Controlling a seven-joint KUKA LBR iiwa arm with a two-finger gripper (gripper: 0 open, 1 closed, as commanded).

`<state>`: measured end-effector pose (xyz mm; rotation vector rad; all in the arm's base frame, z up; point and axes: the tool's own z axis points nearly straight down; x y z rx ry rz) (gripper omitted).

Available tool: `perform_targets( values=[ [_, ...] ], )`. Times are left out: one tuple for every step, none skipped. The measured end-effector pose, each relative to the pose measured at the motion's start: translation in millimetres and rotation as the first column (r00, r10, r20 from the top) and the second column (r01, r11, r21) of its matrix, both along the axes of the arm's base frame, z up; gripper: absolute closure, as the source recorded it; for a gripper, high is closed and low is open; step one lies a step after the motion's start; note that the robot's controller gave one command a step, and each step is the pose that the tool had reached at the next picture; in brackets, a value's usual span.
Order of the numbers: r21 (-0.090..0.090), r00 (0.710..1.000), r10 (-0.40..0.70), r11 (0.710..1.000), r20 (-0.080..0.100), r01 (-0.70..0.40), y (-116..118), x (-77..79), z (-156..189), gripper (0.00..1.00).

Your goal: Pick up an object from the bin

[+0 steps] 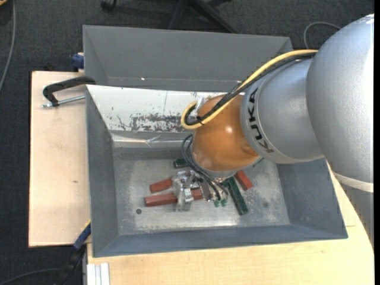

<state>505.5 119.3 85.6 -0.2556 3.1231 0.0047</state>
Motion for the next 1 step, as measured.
perform_targets(
  values=[
    [-0.001, 1.000, 0.000, 1.000, -0.004, 0.000, -0.1, -0.6, 8.8, 1.00]
  ],
)
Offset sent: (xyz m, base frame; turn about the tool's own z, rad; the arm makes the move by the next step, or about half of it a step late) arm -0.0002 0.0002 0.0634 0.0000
